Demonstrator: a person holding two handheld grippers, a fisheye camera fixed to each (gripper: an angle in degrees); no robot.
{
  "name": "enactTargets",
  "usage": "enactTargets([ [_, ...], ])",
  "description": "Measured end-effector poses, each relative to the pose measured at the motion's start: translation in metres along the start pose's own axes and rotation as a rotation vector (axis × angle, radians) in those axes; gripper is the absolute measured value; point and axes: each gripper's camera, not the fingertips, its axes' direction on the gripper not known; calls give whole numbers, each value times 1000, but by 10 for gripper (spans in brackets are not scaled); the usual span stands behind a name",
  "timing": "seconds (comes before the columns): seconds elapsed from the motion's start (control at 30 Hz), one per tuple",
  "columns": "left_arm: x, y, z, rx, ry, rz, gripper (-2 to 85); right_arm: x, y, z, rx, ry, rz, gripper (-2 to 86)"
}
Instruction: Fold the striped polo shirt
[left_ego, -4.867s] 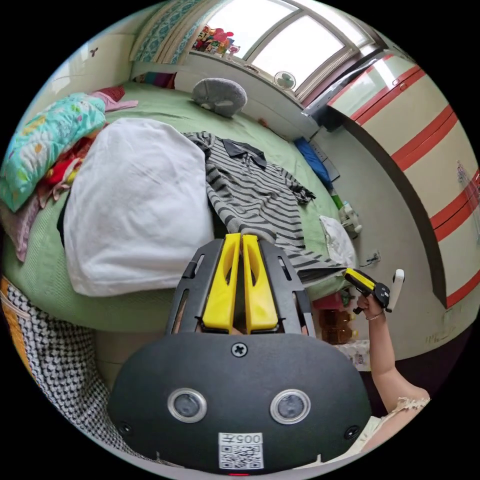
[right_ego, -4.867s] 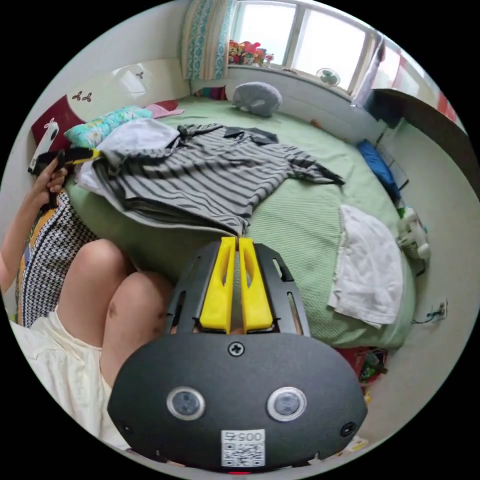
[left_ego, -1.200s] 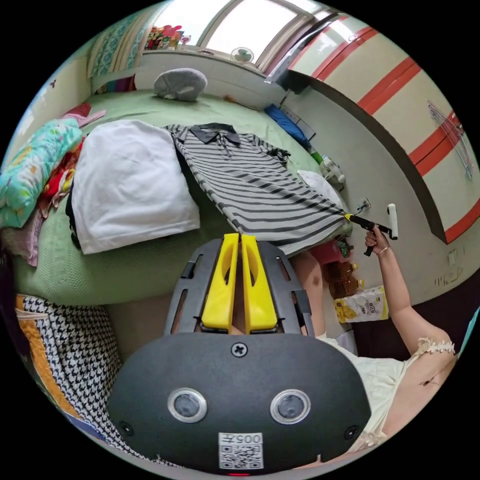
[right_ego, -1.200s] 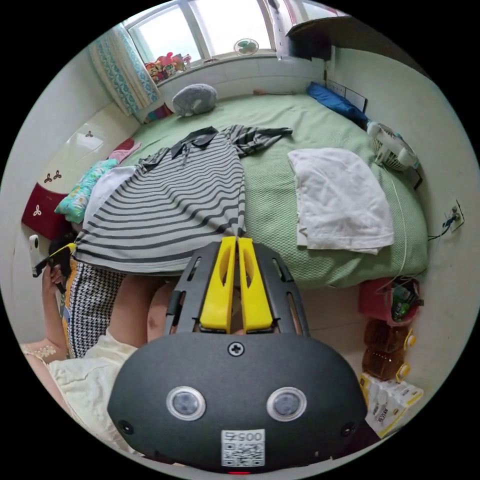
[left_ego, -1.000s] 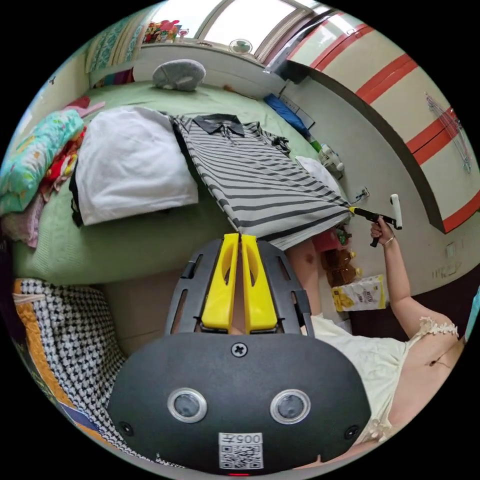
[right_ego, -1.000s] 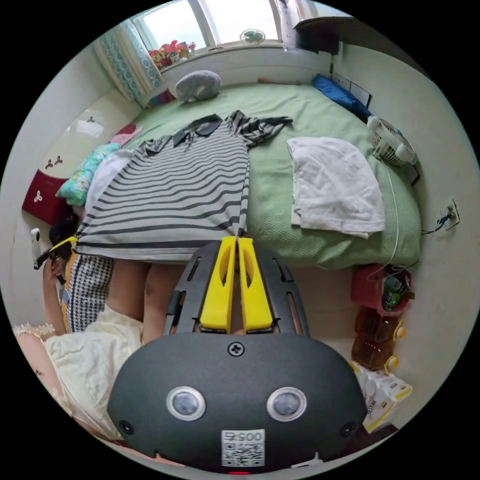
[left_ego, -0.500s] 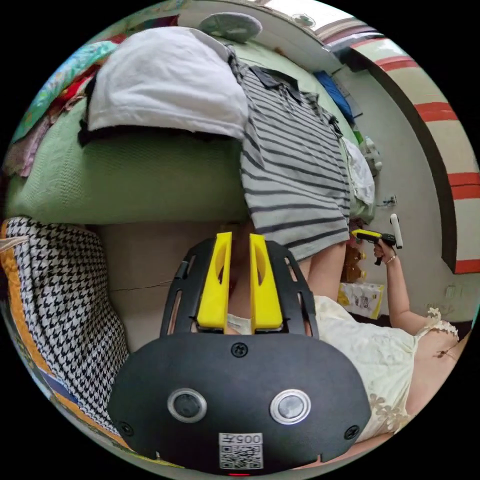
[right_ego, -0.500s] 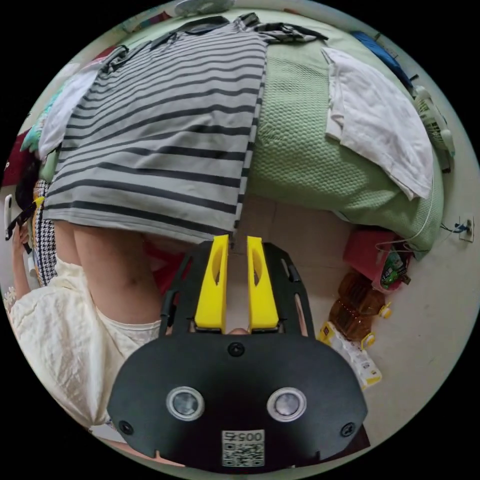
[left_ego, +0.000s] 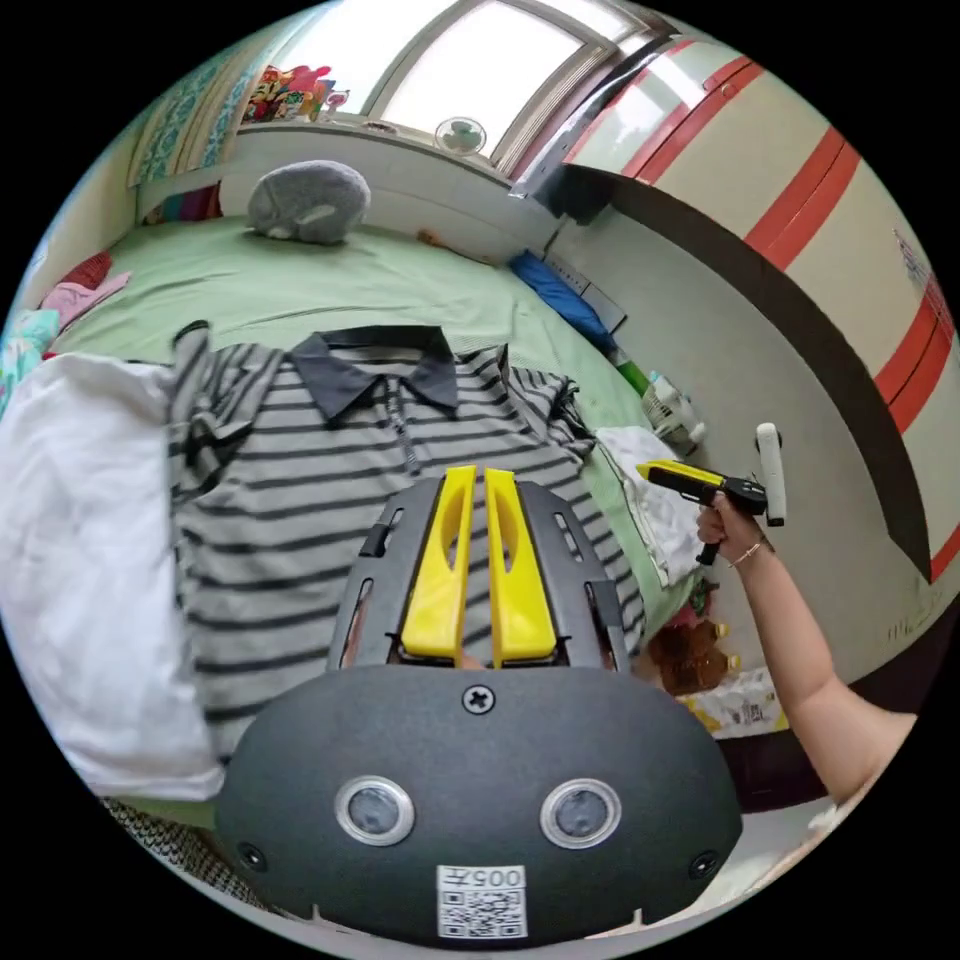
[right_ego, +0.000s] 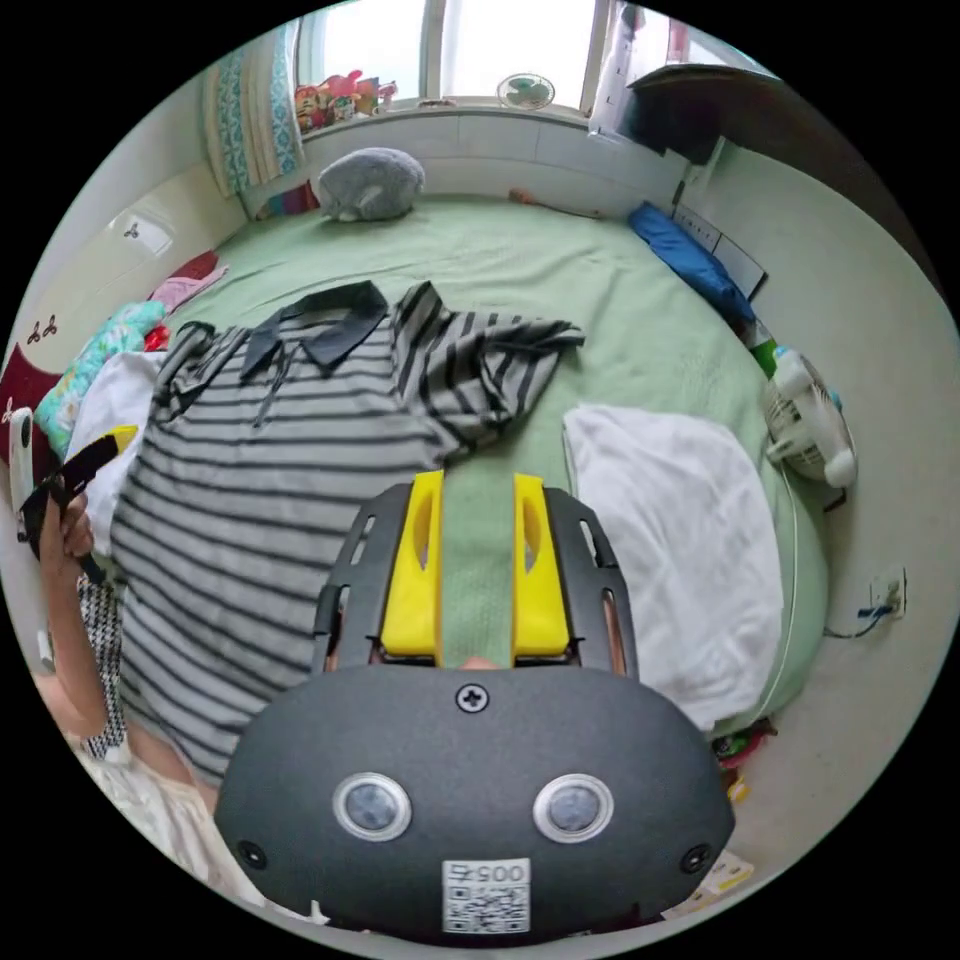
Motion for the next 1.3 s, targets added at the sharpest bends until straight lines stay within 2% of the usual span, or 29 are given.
enactTargets([
  [0.17,31,-29,110,-54,-71,50,36,-17,-84,56,-38,131,-27,102],
  [0.27,27,-25,139,-108,-142,8,17,-24,-113,87,-77,179,-53,93],
  [0.37,23,-34,150,-127,-38,-13,4,-28,-126,120,-143,253,-65,72],
  [0.43,24,-40,155,-113,-39,-4,2,-25,-128,128,-152,265,-56,48],
  [0.53,20,-42,170,-140,-31,-36,-1,-7,-122,103,-50,209,109,-5],
  [0.7,21,-51,185,-128,12,-31,-3,31,-80,46,74,84,244,-14],
  [0.8,20,-57,201,-153,48,-38,-4,67,-45,38,51,-41,363,-16],
  [0.9,20,-62,215,-166,44,-46,-5,97,-11,52,-55,-39,442,-15],
  [0.97,20,-66,224,-175,61,-49,-5,113,12,62,-140,-171,473,-11],
  [1.1,21,-73,238,-189,63,-39,-5,122,16,53,-184,-196,391,12],
  [1.23,19,-82,255,-201,67,-40,-5,122,-14,23,-162,-70,210,65],
  [1.3,19,-85,262,-205,64,-41,-5,127,-29,10,-105,-45,209,77],
])
